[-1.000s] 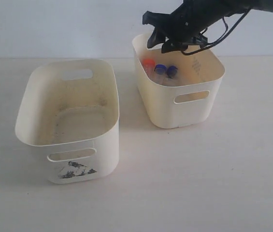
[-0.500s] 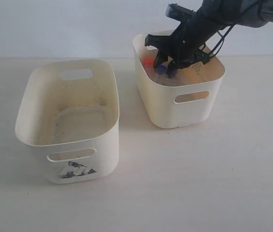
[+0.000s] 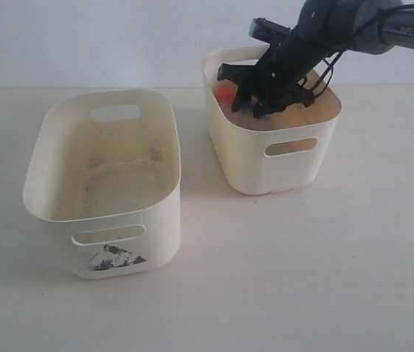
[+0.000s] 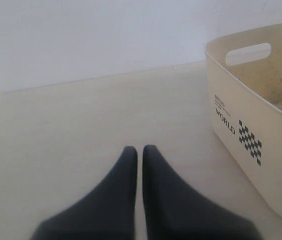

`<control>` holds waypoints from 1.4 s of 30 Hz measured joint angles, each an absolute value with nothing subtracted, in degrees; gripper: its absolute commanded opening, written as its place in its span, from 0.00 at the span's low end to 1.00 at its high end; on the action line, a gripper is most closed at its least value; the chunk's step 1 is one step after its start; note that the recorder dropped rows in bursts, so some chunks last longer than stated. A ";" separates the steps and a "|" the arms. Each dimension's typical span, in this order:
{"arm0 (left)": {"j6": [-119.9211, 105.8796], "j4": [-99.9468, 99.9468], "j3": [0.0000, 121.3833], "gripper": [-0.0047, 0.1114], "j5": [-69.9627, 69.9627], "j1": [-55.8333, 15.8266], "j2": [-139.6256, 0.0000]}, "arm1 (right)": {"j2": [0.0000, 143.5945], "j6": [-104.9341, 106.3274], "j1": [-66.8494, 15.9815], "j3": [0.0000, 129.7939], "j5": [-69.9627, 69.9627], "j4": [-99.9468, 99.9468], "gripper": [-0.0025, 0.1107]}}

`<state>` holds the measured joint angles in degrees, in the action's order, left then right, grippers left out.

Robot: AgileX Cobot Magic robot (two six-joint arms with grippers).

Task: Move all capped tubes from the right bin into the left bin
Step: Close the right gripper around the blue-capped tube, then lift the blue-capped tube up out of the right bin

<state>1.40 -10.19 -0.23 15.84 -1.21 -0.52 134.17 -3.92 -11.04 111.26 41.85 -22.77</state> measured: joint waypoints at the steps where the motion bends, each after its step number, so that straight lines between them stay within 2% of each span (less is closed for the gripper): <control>1: 1.40 -10.19 -0.23 0.08 15.84 -1.21 -0.52 | 134.48 -3.92 -11.02 111.26 41.85 -22.77 0.49; 9: 1.40 -10.19 -0.23 0.08 15.84 -1.21 -0.52 | 136.88 -4.10 -11.45 111.26 41.59 -22.54 0.50; 11: 1.40 -10.19 -0.23 0.08 15.84 -1.21 -0.52 | 136.86 -4.10 -11.45 111.26 41.04 -22.31 0.44; 16: 1.40 -10.19 -0.23 0.08 15.84 -1.21 -0.52 | 136.86 -2.39 -11.45 111.26 39.28 -22.31 0.21; 26: 1.40 -10.19 -0.23 0.08 15.84 -1.21 -0.52 | 136.86 -0.50 -12.01 111.26 37.58 -21.90 0.20; 28: 1.40 -10.19 -0.23 0.08 15.84 -1.21 -0.52 | 136.86 -0.50 -12.01 111.26 37.22 -21.65 0.14; 30: 1.40 -10.19 -0.23 0.08 15.84 -1.21 -0.52 | 136.86 -0.37 -12.01 111.26 36.67 -21.55 0.01; 42: 1.40 -10.19 -0.23 0.08 15.84 -1.21 -0.52 | 128.37 -0.37 -12.01 111.26 39.17 -19.13 0.02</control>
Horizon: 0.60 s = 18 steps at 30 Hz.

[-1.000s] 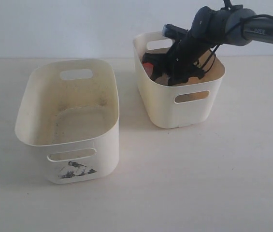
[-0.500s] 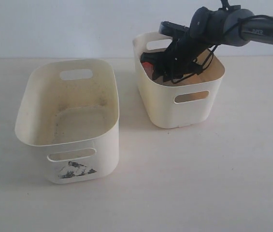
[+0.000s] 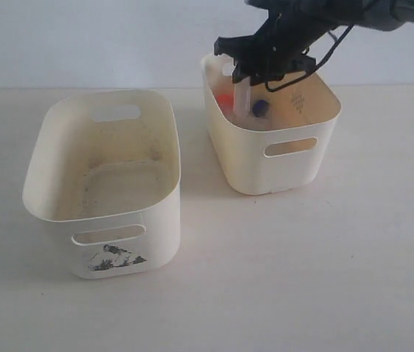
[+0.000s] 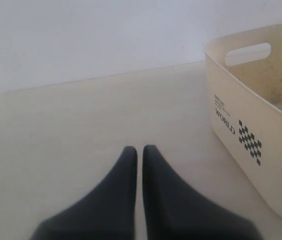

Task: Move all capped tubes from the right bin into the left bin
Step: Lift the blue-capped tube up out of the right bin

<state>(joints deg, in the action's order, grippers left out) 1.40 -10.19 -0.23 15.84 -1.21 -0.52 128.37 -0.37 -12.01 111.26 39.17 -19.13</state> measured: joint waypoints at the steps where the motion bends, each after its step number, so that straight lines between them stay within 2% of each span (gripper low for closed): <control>1: 1.40 -10.19 -0.23 0.08 15.84 -1.21 -0.52 | 127.42 -0.37 -12.01 111.26 39.94 -18.37 0.02; 11: 1.40 -10.19 -0.23 0.08 15.84 -1.21 -0.52 | 115.61 -0.32 -12.01 111.10 51.54 -16.04 0.02; 14: 1.40 -10.19 -0.23 0.08 15.84 -1.21 -0.52 | 111.59 0.90 -12.01 108.52 52.56 -20.09 0.02; 18: 1.40 -10.19 -0.23 0.08 15.84 -1.21 -0.52 | 107.24 7.27 -12.14 100.24 52.88 -35.56 0.02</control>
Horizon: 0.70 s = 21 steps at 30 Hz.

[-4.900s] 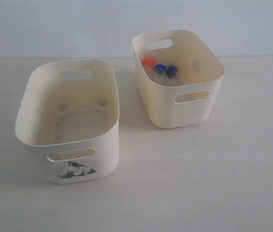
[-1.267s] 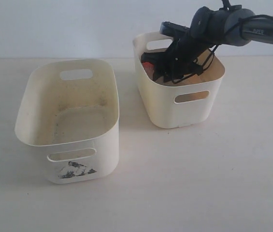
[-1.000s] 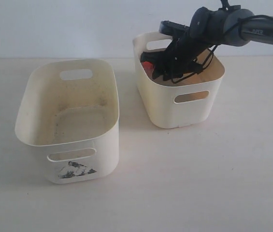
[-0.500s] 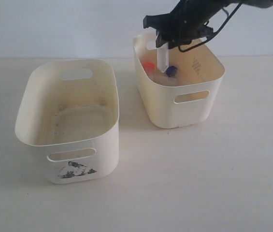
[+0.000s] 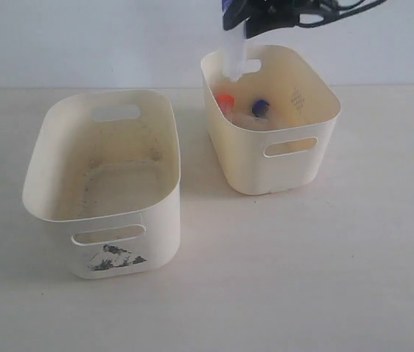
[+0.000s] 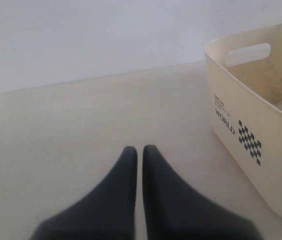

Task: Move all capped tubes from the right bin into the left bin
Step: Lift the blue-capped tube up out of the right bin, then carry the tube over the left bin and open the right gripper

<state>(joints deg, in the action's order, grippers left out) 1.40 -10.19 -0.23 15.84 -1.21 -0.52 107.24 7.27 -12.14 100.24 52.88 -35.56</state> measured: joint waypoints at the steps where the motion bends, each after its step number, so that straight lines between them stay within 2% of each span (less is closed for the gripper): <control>1: 1.40 -10.19 -0.23 0.08 15.84 -1.21 -0.52 | 106.92 8.60 -12.58 98.66 52.88 -37.85 0.02; 4: 1.40 -10.19 -0.23 0.08 15.84 -1.21 -0.52 | 106.65 13.89 -17.16 91.26 50.01 -44.55 0.02; 10: 1.40 -10.19 -0.23 0.08 15.84 -1.21 -0.52 | 106.65 15.24 -26.05 88.12 42.10 -45.66 0.04; 12: 1.40 -10.19 -0.23 0.08 15.84 -1.21 -0.52 | 106.65 15.67 -28.67 87.90 38.47 -44.86 0.25; 13: 1.40 -10.19 -0.23 0.08 15.84 -1.21 -0.52 | 106.78 15.85 -29.27 87.90 37.47 -44.87 0.46; 15: 1.40 -10.19 -0.23 0.08 15.84 -1.21 -0.52 | 107.39 15.96 -29.70 87.90 36.56 -44.71 0.67; 17: 1.40 -10.19 -0.23 0.08 15.84 -1.21 -0.52 | 108.46 16.06 -29.70 87.90 36.03 -44.25 0.59; 18: 1.40 -10.19 -0.23 0.08 15.84 -1.21 -0.52 | 108.72 16.06 -29.70 87.90 36.03 -44.15 0.49; 21: 1.40 -10.19 -0.23 0.08 15.84 -1.21 -0.52 | 108.82 16.06 -29.56 87.90 36.03 -43.42 0.32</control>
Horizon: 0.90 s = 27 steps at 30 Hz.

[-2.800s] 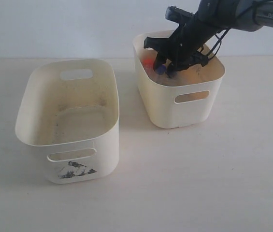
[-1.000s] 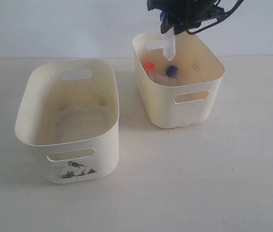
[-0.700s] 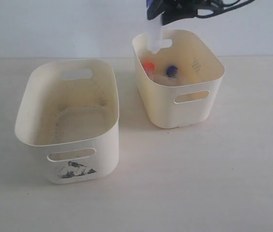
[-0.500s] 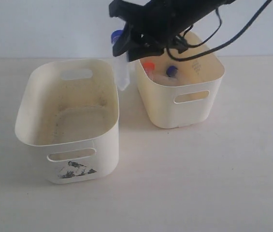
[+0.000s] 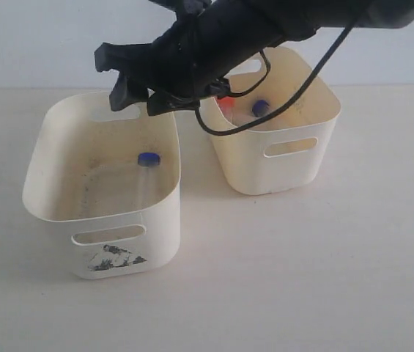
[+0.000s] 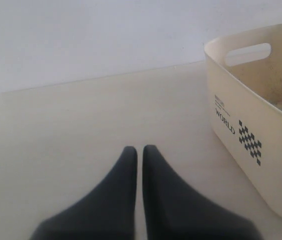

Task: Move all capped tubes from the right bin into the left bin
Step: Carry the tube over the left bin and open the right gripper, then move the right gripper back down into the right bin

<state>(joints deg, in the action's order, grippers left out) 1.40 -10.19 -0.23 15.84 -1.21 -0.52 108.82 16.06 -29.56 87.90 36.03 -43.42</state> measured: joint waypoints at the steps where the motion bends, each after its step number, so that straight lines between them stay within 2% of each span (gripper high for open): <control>1: 1.40 -10.19 -0.23 0.08 15.84 -1.21 -0.52 | 108.57 16.06 -29.12 87.90 36.03 -43.14 0.27; 3: 1.40 -10.19 -0.23 0.08 15.84 -1.21 -0.52 | 107.37 16.06 -25.92 88.66 36.03 -42.30 0.27; 8: 1.40 -10.19 -0.23 0.08 15.84 -1.21 -0.52 | 106.87 14.80 -16.70 91.45 35.19 -42.07 0.40; 13: 1.40 -10.19 -0.23 0.08 15.84 -1.21 -0.52 | 110.15 14.34 -10.86 91.85 34.95 -42.67 0.40; 18: 1.40 -10.19 -0.23 0.08 15.84 -1.21 -0.52 | 115.95 16.02 -8.62 92.10 35.03 -45.67 0.40; 27: 1.40 -10.19 -0.23 0.08 15.84 -1.21 -0.52 | 127.00 16.86 -8.48 101.47 38.01 -49.87 0.40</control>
<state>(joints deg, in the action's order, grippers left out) 1.40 -10.19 -0.23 15.84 -1.21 -0.52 127.00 16.86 -8.48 101.47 38.01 -49.87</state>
